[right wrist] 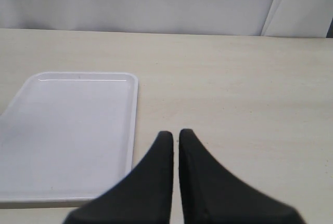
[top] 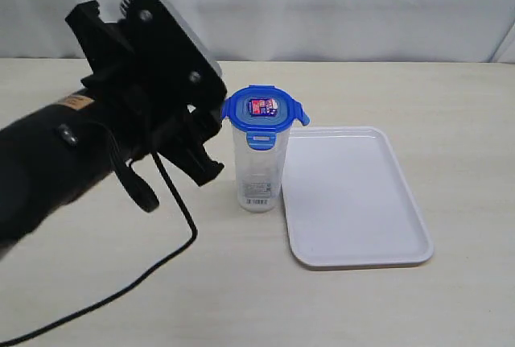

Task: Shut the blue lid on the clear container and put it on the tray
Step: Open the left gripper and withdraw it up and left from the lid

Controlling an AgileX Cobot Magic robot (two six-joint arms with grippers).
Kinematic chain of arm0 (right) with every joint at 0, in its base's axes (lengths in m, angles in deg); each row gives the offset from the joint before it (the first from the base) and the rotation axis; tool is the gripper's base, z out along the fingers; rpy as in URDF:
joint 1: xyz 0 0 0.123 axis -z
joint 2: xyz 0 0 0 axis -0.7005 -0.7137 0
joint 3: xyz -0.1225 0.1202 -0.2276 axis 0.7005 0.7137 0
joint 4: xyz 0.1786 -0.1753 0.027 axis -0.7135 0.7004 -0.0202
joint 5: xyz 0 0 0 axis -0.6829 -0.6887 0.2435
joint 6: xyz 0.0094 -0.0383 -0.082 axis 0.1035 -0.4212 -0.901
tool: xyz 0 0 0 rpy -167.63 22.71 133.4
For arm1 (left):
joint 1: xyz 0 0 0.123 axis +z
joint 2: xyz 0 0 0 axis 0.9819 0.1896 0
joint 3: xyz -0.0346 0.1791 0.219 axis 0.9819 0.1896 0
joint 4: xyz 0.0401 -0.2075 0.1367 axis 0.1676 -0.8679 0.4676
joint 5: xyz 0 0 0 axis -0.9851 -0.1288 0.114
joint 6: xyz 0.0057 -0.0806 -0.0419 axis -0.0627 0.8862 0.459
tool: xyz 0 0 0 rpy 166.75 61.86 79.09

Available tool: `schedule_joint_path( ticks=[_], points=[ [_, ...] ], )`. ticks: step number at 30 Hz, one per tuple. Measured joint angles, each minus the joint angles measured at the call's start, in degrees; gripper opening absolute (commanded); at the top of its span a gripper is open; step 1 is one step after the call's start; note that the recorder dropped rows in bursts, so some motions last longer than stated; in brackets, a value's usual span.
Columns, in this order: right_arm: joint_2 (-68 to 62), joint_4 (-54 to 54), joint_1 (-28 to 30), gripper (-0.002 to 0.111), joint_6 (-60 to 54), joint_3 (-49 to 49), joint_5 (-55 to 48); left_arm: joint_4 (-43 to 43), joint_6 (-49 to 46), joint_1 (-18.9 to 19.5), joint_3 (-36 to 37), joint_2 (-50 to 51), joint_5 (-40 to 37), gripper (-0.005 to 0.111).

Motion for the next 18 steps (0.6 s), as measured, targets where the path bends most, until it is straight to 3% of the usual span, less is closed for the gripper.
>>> schedule_joint_path(
  ticks=[4, 6, 9, 10, 11, 12, 13, 15, 18],
  points=[
    [0.0, 0.0, 0.0, 0.004, 0.0, 0.0, 0.0, 20.0, 28.1, 12.6, 0.0, -1.4, -12.1, 0.060],
    [0.0, 0.0, 0.0, 0.004, 0.0, 0.0, 0.0, 35.0, 46.5, 18.8, 0.0, -1.3, -16.0, 0.048],
    [0.0, 0.0, 0.0, 0.004, 0.0, 0.0, 0.0, 63.3, 77.8, 25.1, 0.0, -1.3, -16.9, 0.015],
    [0.0, 0.0, 0.0, 0.004, 0.0, 0.0, 0.0, 79.1, 94.8, 27.9, 0.0, -1.3, -14.8, 0.011],
    [0.0, 0.0, 0.0, 0.004, 0.0, 0.0, 0.0, 88.0, 104.2, 29.7, 0.0, -1.3, -12.2, 0.006],
    [0.0, 0.0, 0.0, 0.004, 0.0, 0.0, 0.0, 102.3, 120.1, 33.7, 0.0, -1.0, -4.7, 0.006],
    [0.0, 0.0, 0.0, 0.004, 0.0, 0.0, 0.0, 108.8, 126.0, 35.9, 0.0, -0.7, 0.4, 0.006],
    [0.0, 0.0, 0.0, 0.004, 0.0, 0.0, 0.0, 122.6, 137.1, 43.8, 0.0, 2.5, 15.3, 0.006],
    [0.0, 0.0, 0.0, 0.004, 0.0, 0.0, 0.0, 127.3, 138.5, 49.1, 0.0, 6.2, 20.4, 0.005]
  ],
)
